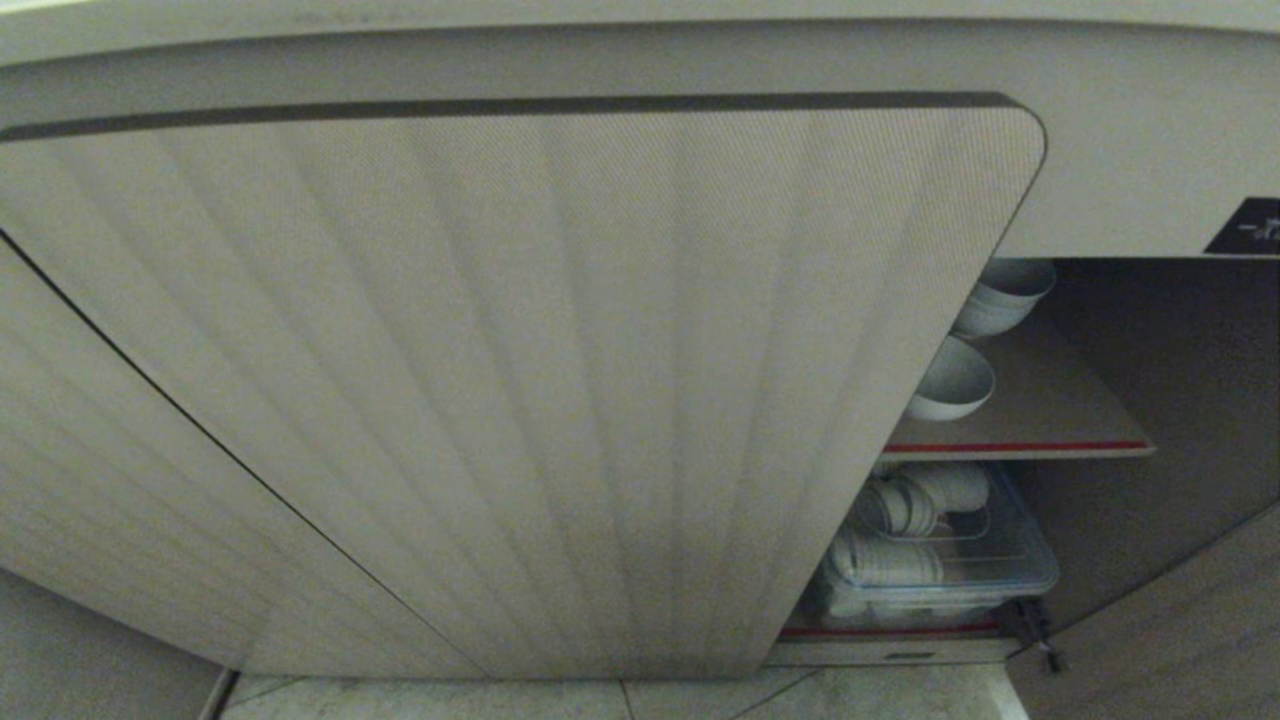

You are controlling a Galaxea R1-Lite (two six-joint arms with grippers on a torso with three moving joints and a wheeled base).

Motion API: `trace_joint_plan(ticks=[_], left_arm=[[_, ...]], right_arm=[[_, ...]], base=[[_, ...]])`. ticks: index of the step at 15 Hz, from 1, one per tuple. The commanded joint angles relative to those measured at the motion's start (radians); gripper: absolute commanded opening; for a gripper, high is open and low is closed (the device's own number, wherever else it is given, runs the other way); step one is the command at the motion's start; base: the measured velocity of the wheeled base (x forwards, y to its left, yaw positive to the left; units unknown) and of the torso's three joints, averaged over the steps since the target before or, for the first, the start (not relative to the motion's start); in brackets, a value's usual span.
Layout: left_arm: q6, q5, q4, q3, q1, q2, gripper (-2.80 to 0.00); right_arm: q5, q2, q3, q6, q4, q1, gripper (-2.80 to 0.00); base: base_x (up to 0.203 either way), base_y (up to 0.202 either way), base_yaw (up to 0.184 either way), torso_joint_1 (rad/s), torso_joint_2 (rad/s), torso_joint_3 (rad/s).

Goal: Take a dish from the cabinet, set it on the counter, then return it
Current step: Close the cabinet door

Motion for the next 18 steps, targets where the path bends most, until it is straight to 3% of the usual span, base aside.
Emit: trace_joint_plan(ticks=[1, 18], left_arm=[[0.000, 0.000, 0.000, 0.000, 0.000, 0.000, -2.80], [0.000, 0.000, 0.000, 0.000, 0.000, 0.000, -2.80]], right_arm=[[0.000, 0.000, 0.000, 0.000, -0.001, 0.001, -2.80], [0.000, 0.000, 0.000, 0.008, -0.001, 0.001, -2.80]], base=[[0.000, 0.000, 0.000, 0.000, 0.00, 0.000], [0.000, 0.000, 0.000, 0.000, 0.00, 0.000]])
